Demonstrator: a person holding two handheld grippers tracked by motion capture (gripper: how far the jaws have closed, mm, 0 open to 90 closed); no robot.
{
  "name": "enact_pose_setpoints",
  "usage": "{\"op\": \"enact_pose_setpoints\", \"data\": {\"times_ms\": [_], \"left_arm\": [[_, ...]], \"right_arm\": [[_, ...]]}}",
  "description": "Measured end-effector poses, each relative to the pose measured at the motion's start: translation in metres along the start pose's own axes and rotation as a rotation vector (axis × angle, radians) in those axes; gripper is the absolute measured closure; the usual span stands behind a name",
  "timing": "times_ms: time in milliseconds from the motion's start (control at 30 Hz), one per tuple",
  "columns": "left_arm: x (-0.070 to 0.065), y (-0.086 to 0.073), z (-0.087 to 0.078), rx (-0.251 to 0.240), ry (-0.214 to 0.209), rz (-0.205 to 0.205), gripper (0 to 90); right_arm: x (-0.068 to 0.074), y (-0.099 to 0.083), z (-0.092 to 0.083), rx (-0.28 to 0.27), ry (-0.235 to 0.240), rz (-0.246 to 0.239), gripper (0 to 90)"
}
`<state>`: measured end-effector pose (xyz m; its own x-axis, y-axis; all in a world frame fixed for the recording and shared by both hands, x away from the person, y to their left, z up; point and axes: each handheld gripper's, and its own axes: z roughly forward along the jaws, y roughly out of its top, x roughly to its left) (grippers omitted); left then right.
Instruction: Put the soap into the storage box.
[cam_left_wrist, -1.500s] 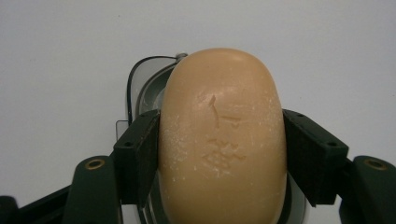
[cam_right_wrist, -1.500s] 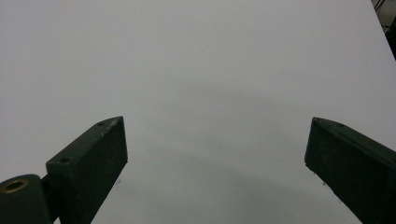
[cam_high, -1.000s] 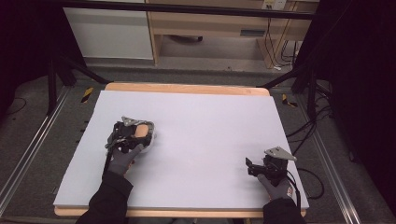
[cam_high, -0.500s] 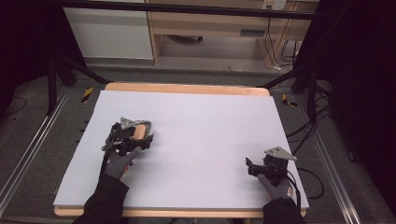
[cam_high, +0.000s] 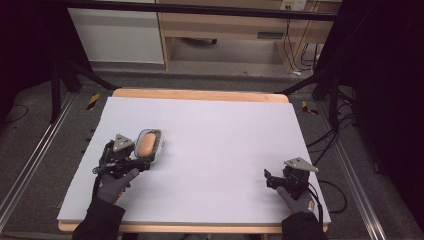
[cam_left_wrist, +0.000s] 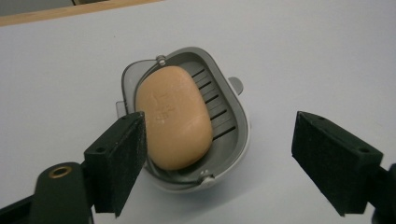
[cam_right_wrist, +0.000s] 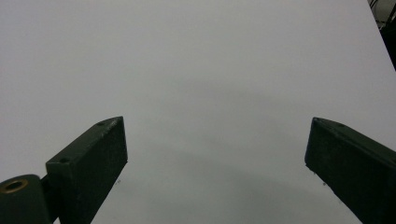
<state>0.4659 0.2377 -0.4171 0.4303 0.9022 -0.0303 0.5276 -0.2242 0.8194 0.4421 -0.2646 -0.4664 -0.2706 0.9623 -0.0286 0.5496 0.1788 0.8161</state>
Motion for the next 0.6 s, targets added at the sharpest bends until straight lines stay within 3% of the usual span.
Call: {"op": "enact_pose_setpoints", "data": {"times_ms": [300, 433, 600], "left_arm": [[0.022, -0.029, -0.023, -0.02, 0.015, -0.015, 13.8], [0.034, -0.046, -0.026, -0.008, 0.087, -0.008, 13.2], [0.049, -0.06, -0.024, 0.017, 0.109, -0.049, 13.4]], "right_arm": [[-0.003, -0.002, -0.002, 0.008, -0.004, 0.014, 6.0], [-0.006, -0.005, -0.002, 0.016, -0.01, 0.021, 6.0], [-0.009, -0.009, -0.003, 0.034, -0.016, 0.019, 6.0]]}}
